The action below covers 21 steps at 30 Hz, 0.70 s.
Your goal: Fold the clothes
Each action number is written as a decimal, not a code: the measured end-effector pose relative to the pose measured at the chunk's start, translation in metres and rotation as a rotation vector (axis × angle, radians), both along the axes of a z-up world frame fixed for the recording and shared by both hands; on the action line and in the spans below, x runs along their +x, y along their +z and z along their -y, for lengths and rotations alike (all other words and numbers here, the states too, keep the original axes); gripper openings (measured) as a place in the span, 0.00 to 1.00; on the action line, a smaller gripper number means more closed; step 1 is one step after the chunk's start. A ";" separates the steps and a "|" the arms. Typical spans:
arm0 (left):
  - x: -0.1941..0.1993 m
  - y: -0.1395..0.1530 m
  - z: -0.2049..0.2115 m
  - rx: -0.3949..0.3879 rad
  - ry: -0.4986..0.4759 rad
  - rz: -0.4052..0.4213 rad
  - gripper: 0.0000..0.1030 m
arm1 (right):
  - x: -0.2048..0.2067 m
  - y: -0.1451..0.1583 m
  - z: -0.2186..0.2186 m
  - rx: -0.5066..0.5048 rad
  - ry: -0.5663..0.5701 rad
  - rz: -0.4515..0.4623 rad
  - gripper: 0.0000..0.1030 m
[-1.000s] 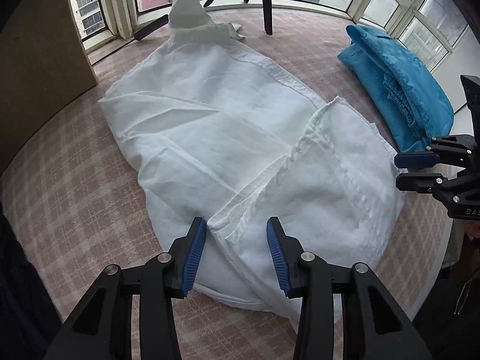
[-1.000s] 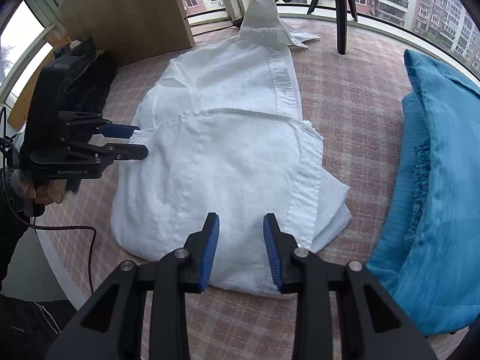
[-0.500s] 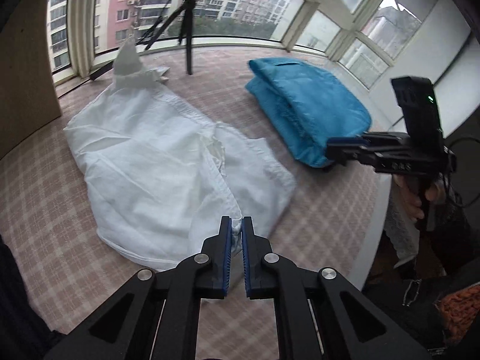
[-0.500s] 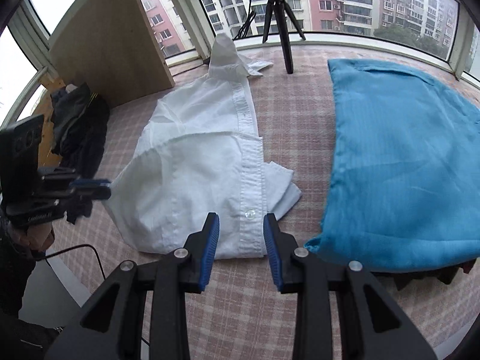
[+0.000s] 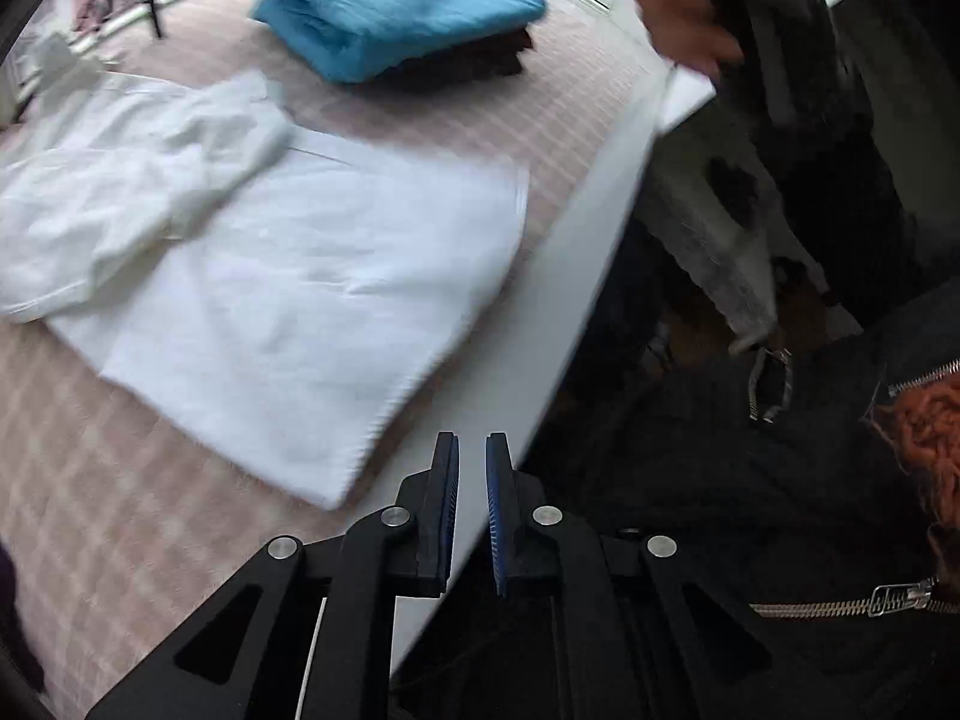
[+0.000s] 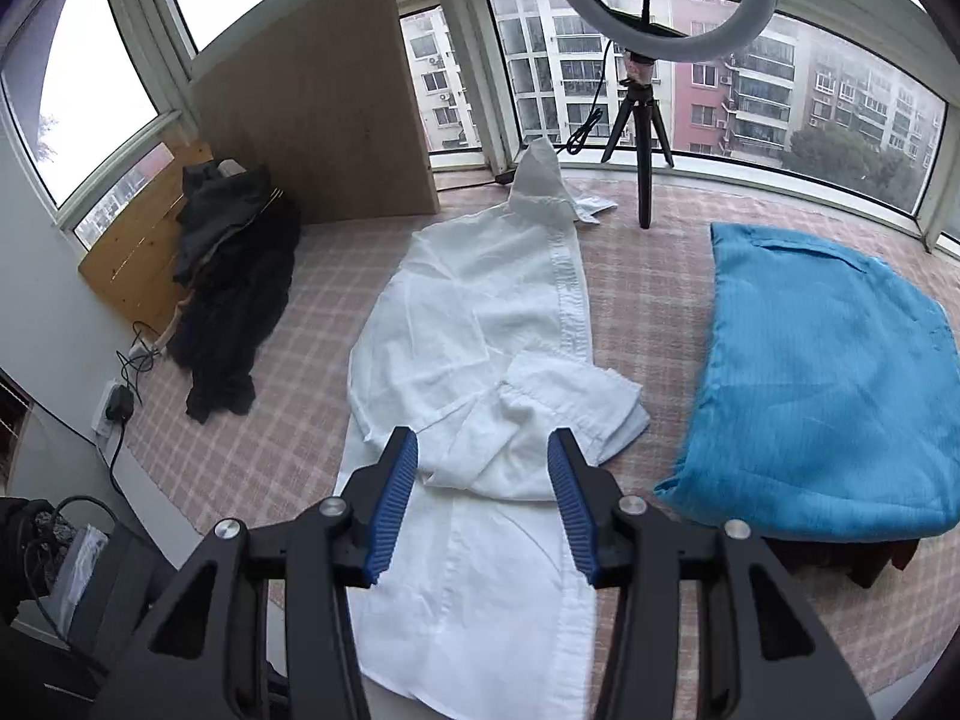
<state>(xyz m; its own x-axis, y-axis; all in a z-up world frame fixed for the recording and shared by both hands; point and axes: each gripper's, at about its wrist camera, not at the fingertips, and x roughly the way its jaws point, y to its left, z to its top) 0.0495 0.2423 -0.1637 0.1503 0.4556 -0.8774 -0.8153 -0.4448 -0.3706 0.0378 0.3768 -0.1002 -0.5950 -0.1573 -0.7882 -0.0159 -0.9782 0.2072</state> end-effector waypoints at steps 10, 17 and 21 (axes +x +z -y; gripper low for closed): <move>-0.126 0.007 0.015 -0.002 0.314 -0.096 0.27 | 0.032 -0.113 -0.005 -0.090 -0.042 0.261 0.43; -0.220 -0.018 -0.045 -0.056 0.327 -0.116 0.32 | 0.062 -0.134 -0.022 -0.106 -0.088 0.316 0.43; -0.246 -0.043 -0.071 -0.123 0.309 -0.116 0.33 | 0.071 -0.129 -0.035 -0.146 -0.104 0.288 0.43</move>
<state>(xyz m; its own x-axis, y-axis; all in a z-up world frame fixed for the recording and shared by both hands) -0.1969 0.3136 -0.2070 -0.0825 0.3541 -0.9316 -0.6690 -0.7125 -0.2116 0.1086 0.4121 -0.2291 -0.3695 -0.2313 -0.9000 -0.1921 -0.9286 0.3175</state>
